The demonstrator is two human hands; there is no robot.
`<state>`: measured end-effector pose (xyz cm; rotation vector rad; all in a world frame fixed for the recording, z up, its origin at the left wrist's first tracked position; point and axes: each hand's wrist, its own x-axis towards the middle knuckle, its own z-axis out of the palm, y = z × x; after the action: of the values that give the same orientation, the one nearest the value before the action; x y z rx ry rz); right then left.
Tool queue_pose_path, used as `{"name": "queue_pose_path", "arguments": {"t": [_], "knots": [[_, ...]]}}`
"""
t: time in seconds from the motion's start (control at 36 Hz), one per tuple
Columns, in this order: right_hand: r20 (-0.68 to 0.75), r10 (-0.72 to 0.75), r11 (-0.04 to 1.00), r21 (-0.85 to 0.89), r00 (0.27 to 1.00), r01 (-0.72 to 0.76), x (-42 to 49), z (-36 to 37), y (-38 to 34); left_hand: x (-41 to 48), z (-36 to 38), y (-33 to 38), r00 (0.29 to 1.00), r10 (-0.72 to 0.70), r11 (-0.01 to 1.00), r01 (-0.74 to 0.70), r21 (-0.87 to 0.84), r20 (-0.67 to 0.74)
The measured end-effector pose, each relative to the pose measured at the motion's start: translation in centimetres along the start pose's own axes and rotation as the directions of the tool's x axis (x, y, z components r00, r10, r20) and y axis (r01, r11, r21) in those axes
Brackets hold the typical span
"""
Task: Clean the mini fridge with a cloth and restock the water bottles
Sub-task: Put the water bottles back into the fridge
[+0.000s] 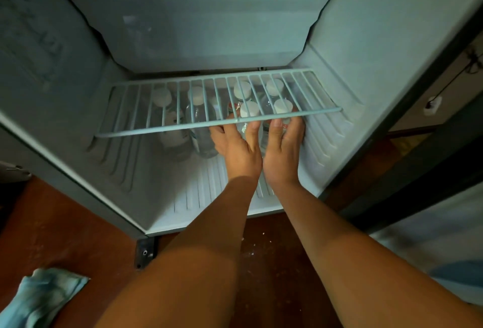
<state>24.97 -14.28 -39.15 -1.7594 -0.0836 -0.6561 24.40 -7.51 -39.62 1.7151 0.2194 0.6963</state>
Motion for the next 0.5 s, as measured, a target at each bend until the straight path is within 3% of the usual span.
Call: {"name": "queue_pose_path", "arguments": {"t": [0.14, 0.28, 0.5], "knots": [[0.043, 0.043, 0.997, -0.068, 0.998, -0.04, -0.4, -0.9, -1.5, -0.9, -1.8, 0.7, 1.0, 0.005, 0.991, -0.008, 0.132, 0.025], [-0.031, 0.074, 0.991, -0.11, 0.997, -0.077, -3.7, -2.3, -3.4, -3.0, -4.7, 1.3, 0.993, 0.076, 0.98, -0.092, 0.175, 0.092], [0.172, -0.093, 0.987, -0.113, 0.981, 0.114, -10.7, -2.3, -7.5, -7.5, -13.2, 2.9, 0.964, 0.266, 0.923, -0.261, 0.281, 0.022]]}}
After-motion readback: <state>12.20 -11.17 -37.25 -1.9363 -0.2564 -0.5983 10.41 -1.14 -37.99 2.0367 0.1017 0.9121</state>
